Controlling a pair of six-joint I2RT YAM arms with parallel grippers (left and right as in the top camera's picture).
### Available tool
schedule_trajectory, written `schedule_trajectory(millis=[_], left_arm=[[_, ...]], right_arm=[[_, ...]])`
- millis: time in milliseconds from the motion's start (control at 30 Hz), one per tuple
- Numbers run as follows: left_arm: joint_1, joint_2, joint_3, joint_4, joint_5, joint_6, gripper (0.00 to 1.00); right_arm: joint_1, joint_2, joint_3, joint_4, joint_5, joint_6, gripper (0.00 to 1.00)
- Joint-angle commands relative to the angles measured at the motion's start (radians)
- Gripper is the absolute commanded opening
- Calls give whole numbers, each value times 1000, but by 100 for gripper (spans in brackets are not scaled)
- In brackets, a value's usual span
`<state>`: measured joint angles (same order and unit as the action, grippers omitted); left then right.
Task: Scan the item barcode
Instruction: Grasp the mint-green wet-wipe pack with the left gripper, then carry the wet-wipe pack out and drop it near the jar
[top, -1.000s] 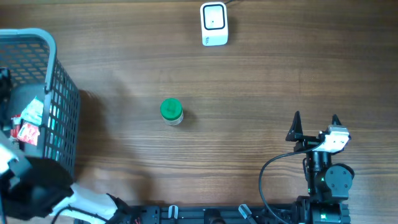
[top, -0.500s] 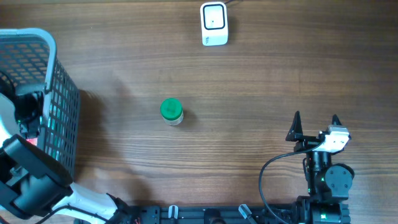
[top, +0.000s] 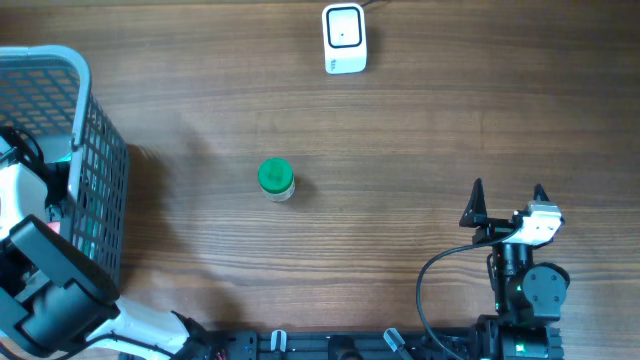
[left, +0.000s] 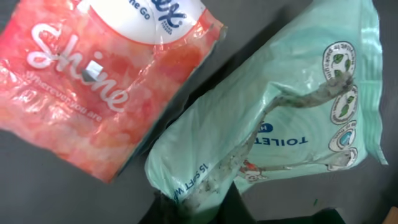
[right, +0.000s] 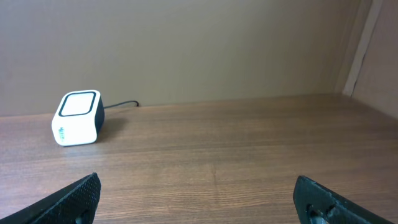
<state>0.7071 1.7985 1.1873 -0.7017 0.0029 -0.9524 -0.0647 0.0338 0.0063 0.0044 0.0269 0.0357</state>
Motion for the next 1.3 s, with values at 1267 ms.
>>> schedule_trajectory(millis=[1267], left_arm=[[-630, -927, 8, -188, 365, 5, 4]], right_arm=[[-6, -3, -1, 3, -9, -10, 100]])
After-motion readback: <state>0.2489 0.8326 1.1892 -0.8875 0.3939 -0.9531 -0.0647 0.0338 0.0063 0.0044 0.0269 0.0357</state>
